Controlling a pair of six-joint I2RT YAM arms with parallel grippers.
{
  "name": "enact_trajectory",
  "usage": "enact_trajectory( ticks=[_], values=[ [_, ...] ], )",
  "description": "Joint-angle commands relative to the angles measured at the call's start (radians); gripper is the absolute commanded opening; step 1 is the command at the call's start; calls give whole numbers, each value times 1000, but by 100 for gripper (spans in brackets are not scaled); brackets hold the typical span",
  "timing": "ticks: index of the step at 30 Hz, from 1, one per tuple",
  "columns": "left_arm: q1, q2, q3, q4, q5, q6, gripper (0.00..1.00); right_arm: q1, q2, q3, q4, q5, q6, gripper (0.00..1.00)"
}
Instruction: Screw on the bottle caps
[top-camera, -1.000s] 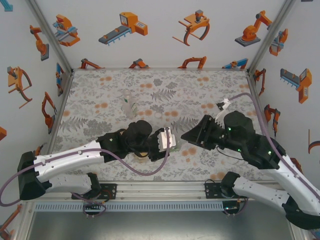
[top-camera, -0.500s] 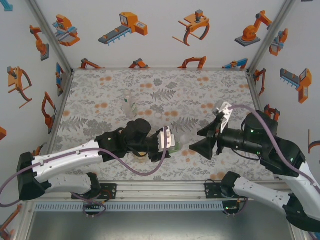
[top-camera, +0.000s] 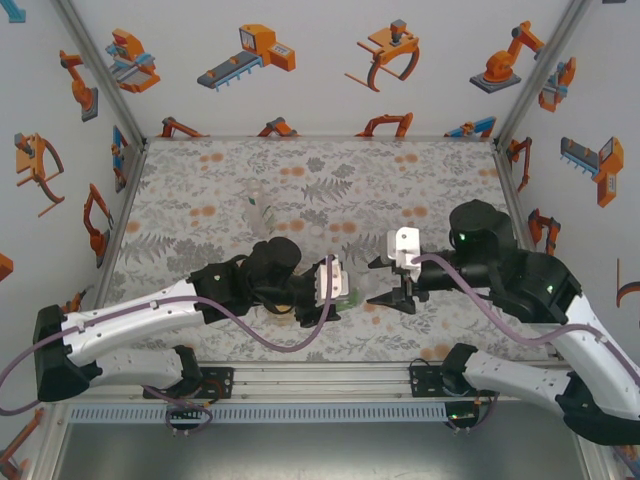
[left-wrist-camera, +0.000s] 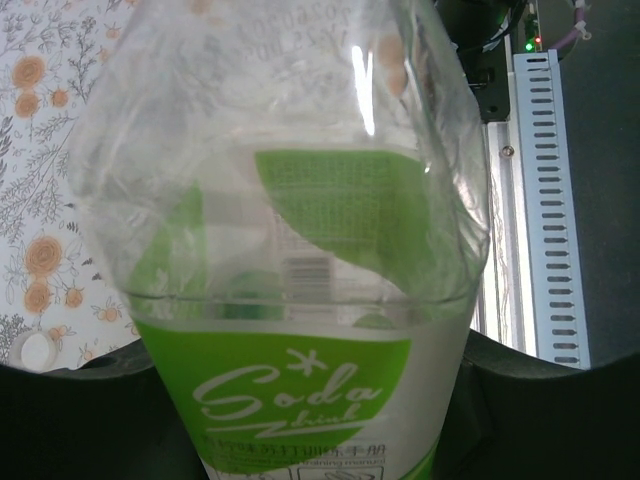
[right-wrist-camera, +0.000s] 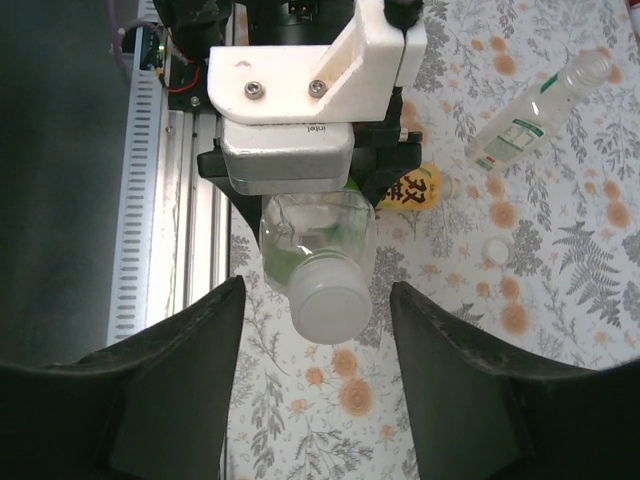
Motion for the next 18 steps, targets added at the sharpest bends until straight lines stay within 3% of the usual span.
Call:
enact_trajectory(
  ticks=[1, 12, 18],
  values=[
    [1, -34, 28, -8, 24, -14, 0, 2, -12, 9, 10, -46, -55, 51],
    [-4, -41, 21, 7, 56, -28, 0, 2, -14, -10, 22, 19, -34, 50],
    [-4, -39, 18, 13, 62, -32, 0, 2, -13, -5, 16, -22, -23, 46]
  ],
)
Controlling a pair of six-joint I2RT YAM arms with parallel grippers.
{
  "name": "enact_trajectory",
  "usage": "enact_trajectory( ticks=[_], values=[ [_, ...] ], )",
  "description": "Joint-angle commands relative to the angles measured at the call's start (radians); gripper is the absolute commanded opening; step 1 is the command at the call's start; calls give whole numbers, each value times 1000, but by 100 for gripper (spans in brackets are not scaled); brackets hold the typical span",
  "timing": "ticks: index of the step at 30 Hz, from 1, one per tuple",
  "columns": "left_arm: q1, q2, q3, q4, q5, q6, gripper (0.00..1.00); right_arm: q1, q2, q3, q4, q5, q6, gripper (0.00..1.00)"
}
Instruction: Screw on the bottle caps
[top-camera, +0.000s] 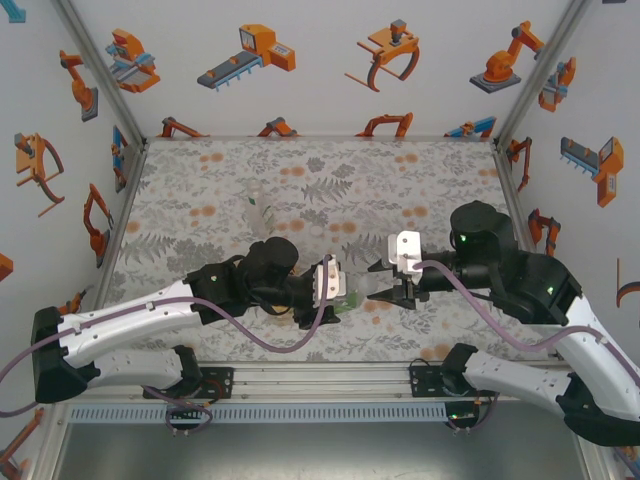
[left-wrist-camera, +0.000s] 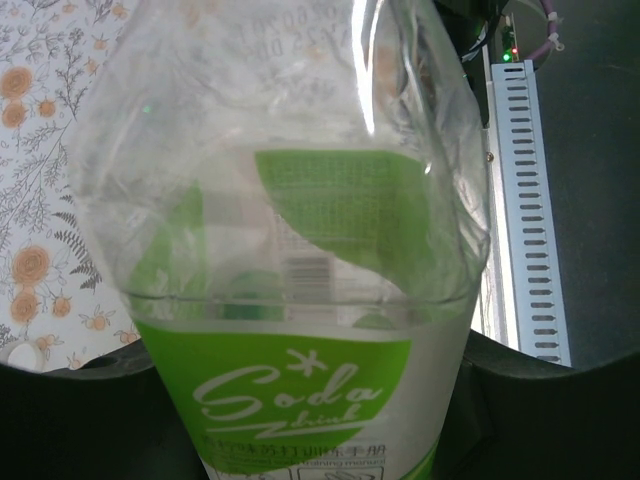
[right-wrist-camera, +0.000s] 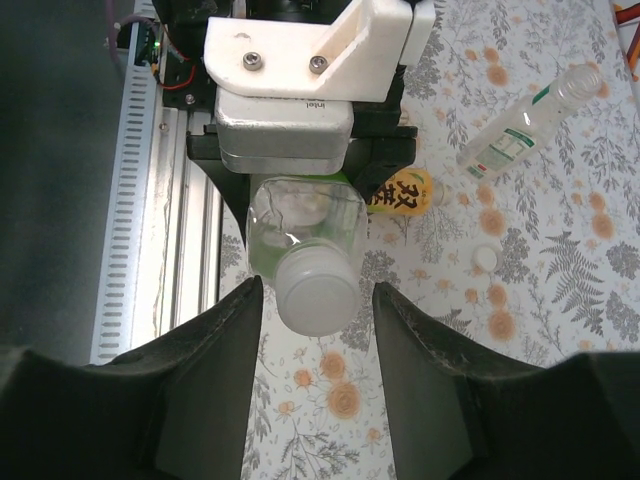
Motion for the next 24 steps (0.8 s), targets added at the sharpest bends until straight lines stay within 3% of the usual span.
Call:
enact_trajectory(
  ticks=[1, 19, 24],
  values=[
    [-3, -24, 18, 20, 33, -16, 0, 2, 0, 2, 10, -23, 9, 46],
    [-5, -37, 17, 32, 53, -28, 0, 1, 8, -21, 38, -50, 56, 36],
    [-5, -43, 16, 34, 50, -27, 0, 2, 9, -28, 42, -46, 75, 38]
  ],
)
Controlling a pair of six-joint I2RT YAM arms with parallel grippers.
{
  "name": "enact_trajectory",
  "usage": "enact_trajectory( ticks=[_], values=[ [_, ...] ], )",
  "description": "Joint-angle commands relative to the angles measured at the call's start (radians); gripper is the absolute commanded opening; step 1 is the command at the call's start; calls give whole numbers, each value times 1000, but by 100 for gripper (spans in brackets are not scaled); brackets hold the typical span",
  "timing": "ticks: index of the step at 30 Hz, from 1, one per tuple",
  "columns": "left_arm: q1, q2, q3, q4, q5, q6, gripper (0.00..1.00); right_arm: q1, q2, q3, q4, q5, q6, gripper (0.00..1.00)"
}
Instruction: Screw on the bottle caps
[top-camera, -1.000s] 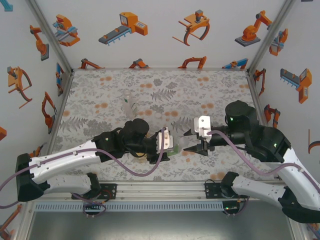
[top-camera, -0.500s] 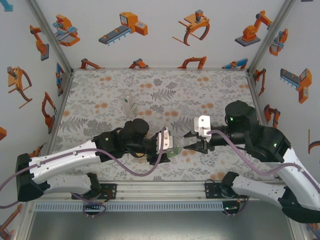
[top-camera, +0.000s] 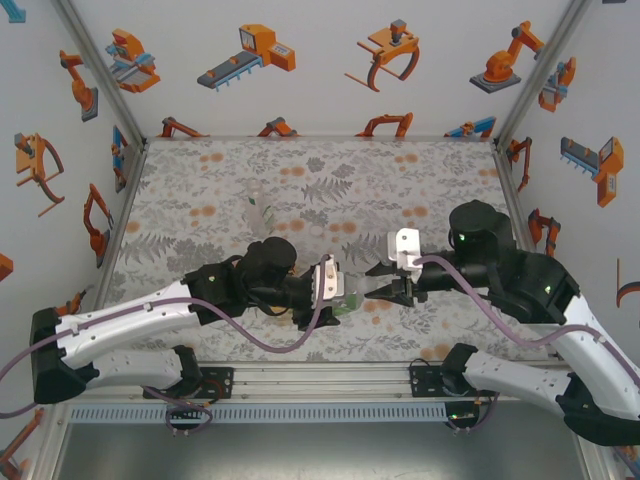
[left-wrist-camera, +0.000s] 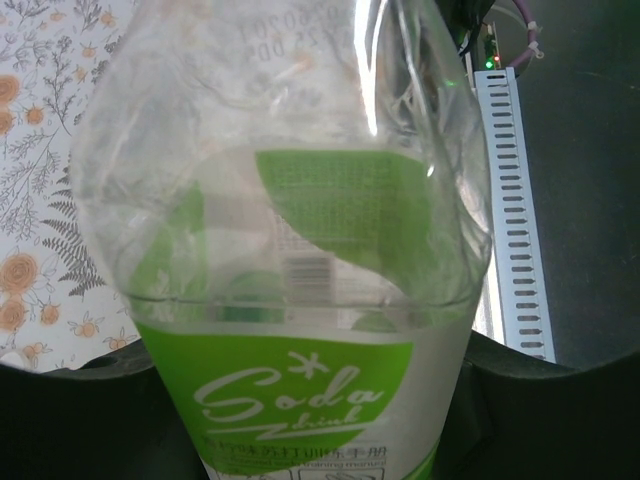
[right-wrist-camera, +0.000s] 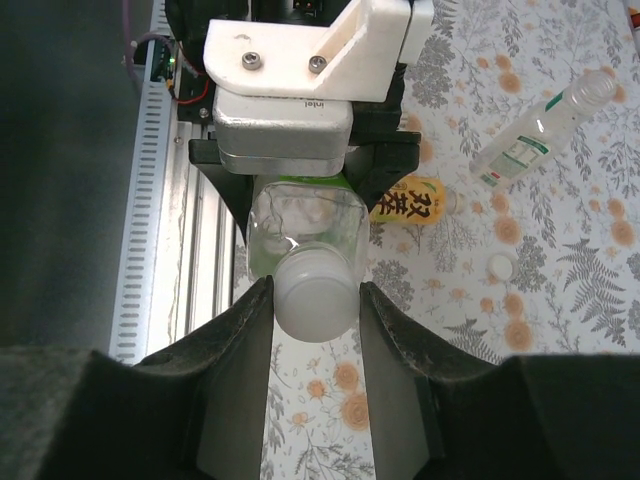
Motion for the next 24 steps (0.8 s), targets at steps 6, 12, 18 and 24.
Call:
enact_trajectory(
  ticks=[6, 12, 18, 24],
  values=[
    [-4, -33, 15, 34, 21, -12, 0, 2, -3, -26, 31, -19, 53, 41],
    [-6, -29, 17, 39, 16, -13, 0, 1, -1, -30, 46, -27, 60, 43],
    [-6, -29, 17, 39, 5, -9, 0, 2, -3, -30, 51, -35, 67, 31],
    [-7, -32, 9, 45, -55, -15, 0, 1, -30, -79, 132, 4, 252, 7]
  ],
)
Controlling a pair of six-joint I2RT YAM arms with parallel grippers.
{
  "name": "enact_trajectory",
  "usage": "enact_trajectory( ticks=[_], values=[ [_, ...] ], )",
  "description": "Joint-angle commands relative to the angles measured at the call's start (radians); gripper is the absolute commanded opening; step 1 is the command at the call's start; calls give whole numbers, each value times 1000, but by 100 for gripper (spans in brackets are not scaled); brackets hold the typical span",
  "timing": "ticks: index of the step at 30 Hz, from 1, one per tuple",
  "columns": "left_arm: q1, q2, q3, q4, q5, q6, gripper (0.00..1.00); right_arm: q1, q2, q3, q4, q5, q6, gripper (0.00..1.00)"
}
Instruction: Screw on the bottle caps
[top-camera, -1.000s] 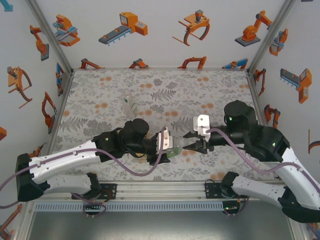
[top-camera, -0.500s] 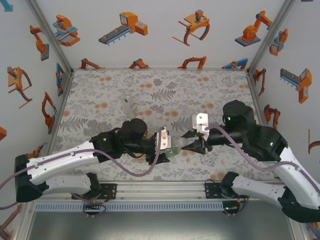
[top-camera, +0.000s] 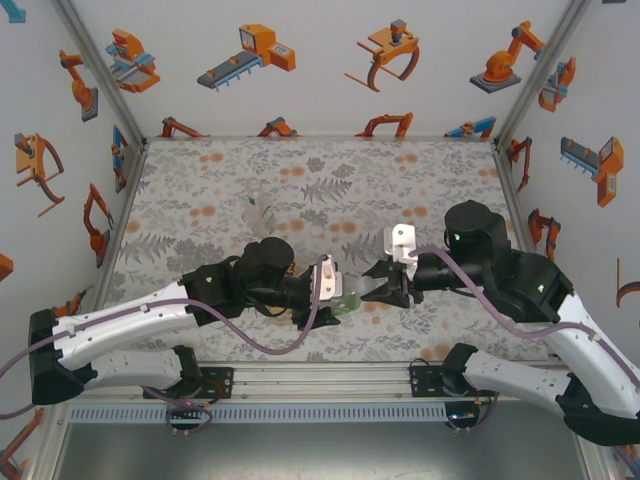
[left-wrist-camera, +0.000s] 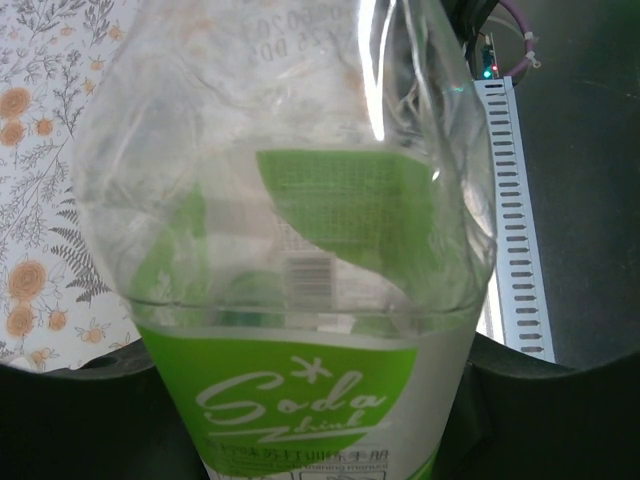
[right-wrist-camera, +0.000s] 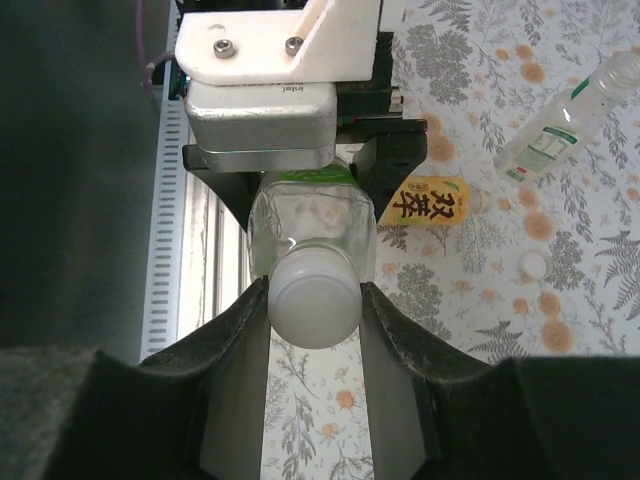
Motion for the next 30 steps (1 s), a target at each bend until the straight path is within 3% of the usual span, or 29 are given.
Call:
enact_trajectory(
  ticks=[1, 5, 10, 17, 21, 28, 30],
  values=[
    [-6, -23, 0, 51, -61, -15, 0, 1, -34, -64, 130, 53, 241, 0],
    [-5, -16, -13, 102, -123, -4, 0, 2, -79, -160, 240, 194, 595, 0],
    [-5, 3, -13, 108, -155, 8, 0, 1, -99, -181, 155, 419, 1041, 0],
    [-3, 29, -10, 122, -215, 3, 0, 2, -76, -171, 1, 472, 1534, 0],
    [-4, 42, -5, 125, -273, 2, 0, 2, -68, -177, -30, 485, 1641, 0],
    [-5, 47, -10, 134, -203, 13, 6, 2, -39, -143, -5, 522, 1532, 0],
    [-4, 58, 3, 105, -196, 15, 4, 1, -33, -123, -3, 529, 1498, 20]
  ],
)
